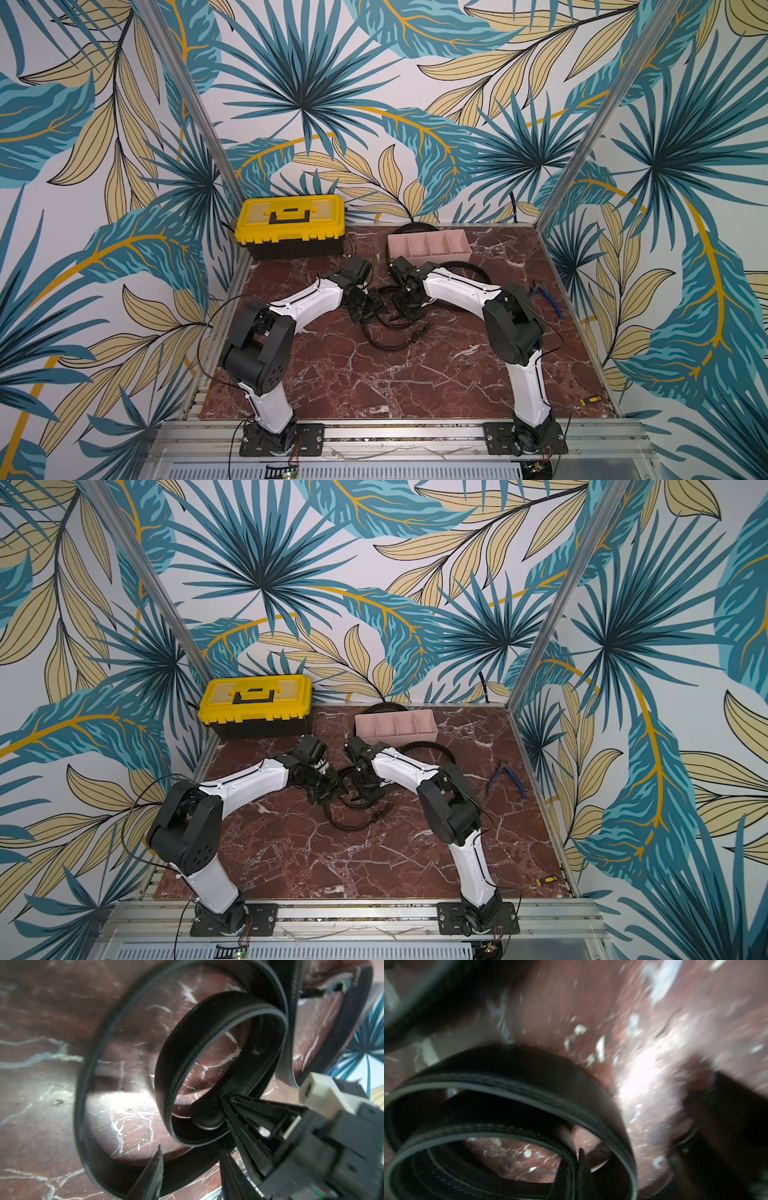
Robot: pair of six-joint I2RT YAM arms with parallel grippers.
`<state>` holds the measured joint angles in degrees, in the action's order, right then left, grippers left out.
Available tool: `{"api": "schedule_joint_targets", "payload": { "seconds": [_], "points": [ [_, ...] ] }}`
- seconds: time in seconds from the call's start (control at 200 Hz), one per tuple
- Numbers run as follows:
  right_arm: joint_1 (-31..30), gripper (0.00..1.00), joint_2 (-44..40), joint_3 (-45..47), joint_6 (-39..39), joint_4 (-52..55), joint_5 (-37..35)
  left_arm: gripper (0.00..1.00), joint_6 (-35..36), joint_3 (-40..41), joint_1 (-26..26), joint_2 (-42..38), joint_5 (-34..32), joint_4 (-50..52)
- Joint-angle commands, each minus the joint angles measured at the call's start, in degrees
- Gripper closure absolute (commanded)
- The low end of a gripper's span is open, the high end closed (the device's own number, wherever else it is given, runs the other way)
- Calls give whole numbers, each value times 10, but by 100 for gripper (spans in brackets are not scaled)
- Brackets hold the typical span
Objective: Place the belts into the storage roll
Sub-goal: Roll the belt at the center of the board.
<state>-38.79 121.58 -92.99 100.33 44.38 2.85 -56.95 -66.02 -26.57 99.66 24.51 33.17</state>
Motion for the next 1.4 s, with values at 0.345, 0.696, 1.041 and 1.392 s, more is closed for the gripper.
{"api": "schedule_joint_targets", "payload": {
  "seconds": [0.345,0.696,1.041,1.392],
  "points": [
    [-3,100,16,57,94,-61,30,58,-297,96,76,-25,71,-128],
    [-1,100,53,-31,48,65,41,62,-392,32,65,-45,81,-68],
    [-1,100,66,-59,31,137,62,64,-435,-14,25,10,51,-17],
    [-2,100,52,-32,54,102,42,64,-491,17,2,29,59,-17]
  ]
}}
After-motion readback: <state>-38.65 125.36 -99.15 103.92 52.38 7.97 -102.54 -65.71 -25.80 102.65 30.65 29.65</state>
